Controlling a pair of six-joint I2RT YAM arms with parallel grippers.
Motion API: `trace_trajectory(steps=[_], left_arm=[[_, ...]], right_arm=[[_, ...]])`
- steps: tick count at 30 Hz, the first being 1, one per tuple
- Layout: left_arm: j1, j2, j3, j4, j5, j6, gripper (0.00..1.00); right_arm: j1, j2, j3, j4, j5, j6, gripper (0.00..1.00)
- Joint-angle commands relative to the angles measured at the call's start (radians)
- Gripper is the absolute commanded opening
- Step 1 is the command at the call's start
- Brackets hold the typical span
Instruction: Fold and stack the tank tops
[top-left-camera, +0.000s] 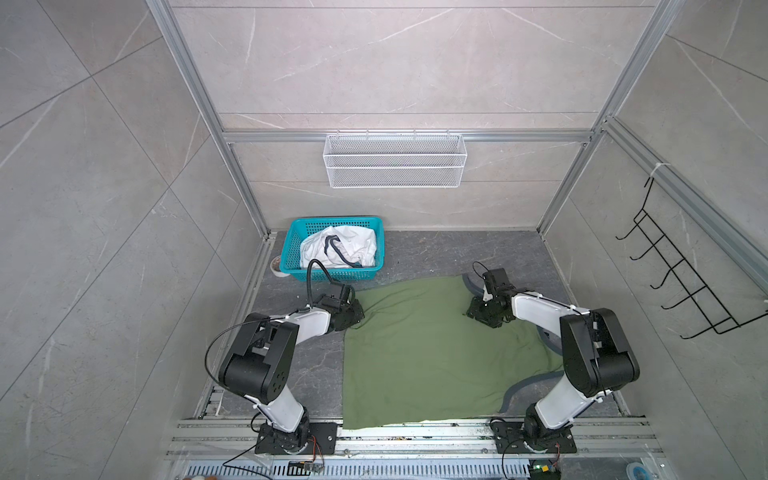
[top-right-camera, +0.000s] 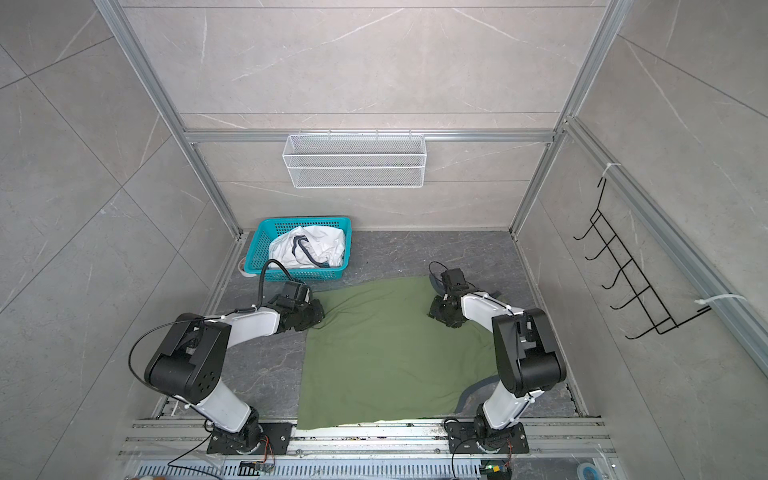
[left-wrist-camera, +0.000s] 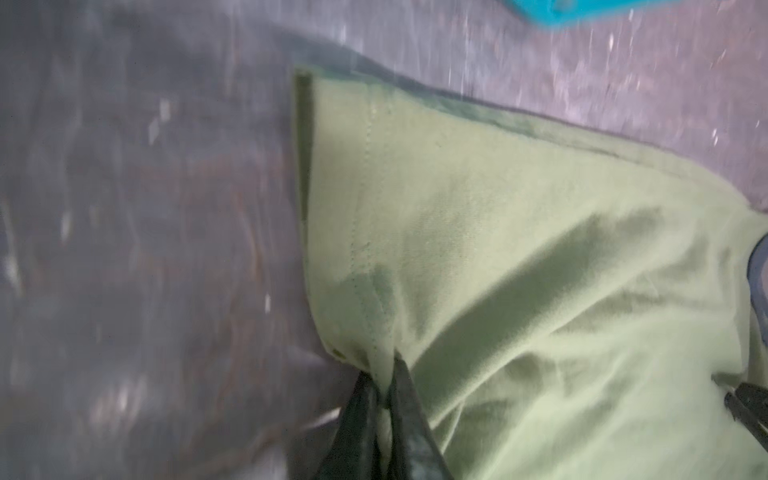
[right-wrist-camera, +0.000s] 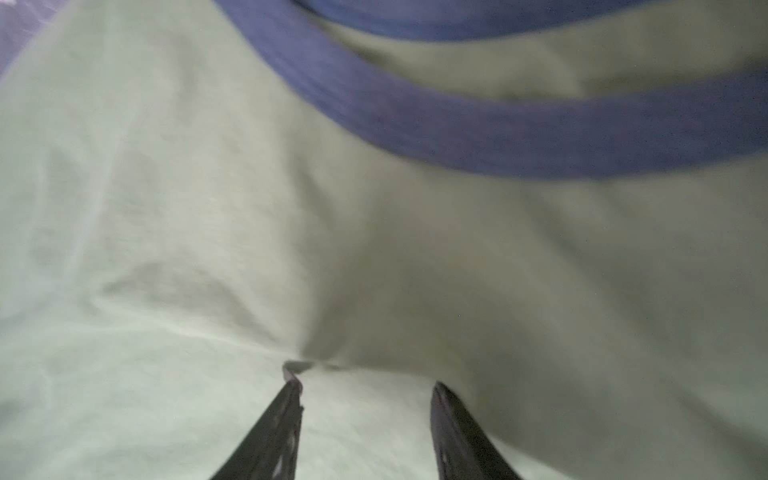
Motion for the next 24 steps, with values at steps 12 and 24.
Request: trace_trajectory(steps=[12,24], left_arm=[[0.056,-0.243,0.014,-0.199,-0.096,0.018,0.49],[0.093,0.052,0.175,-0.117,-0.060,0.067,0.48]], right_arm=[[-0.003,-0.120,0.078,-0.119,0.032,-0.040,0.53],[-0.005,0.149,0.389,-0.076,-0.021,-0.130,0.54]])
